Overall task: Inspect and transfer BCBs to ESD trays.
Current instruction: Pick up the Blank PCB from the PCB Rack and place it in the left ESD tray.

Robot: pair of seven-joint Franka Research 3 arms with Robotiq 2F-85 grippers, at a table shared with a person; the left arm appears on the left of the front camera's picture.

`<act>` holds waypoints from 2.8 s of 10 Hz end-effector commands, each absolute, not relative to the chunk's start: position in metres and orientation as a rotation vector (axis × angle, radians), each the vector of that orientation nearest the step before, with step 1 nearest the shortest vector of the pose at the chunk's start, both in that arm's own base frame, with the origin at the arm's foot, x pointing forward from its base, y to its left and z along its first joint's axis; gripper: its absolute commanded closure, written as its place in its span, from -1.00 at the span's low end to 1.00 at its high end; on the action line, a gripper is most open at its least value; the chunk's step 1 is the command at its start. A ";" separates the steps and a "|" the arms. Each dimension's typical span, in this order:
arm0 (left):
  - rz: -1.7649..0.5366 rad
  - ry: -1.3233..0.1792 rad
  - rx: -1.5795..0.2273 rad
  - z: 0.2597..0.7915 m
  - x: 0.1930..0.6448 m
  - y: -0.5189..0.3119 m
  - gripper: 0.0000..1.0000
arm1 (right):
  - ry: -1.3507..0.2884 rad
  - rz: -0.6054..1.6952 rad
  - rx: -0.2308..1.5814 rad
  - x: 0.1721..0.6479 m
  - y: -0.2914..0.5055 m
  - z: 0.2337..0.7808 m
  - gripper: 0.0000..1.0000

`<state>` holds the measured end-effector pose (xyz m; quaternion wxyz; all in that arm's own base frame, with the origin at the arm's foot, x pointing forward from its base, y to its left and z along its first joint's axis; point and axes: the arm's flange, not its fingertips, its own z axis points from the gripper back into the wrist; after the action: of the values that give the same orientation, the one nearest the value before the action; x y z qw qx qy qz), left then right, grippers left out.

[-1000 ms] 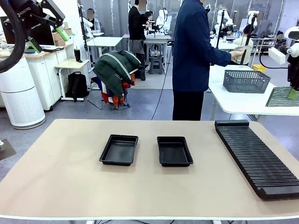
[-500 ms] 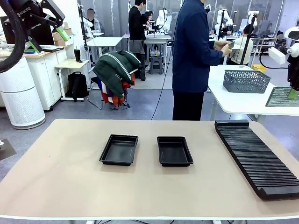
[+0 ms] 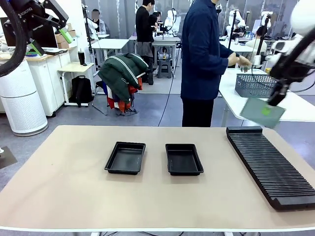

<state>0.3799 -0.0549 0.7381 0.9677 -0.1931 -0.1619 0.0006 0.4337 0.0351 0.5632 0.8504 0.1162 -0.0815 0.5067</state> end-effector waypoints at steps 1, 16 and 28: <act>0.003 -0.327 -0.391 0.737 0.379 -0.054 -1.00 | -0.169 0.895 0.426 0.438 0.079 0.548 0.96; 0.003 -0.327 -0.391 0.737 0.379 -0.054 -1.00 | -0.139 0.118 1.067 0.490 0.378 0.302 0.96; 0.003 -0.327 -0.391 0.737 0.379 -0.054 -1.00 | -0.020 -0.180 0.917 0.495 0.433 0.259 0.96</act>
<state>0.3797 -0.0557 0.7383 0.9678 -0.1929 -0.1621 -0.0001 0.4879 0.4247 0.2573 0.8871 0.4560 -0.0182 -0.0699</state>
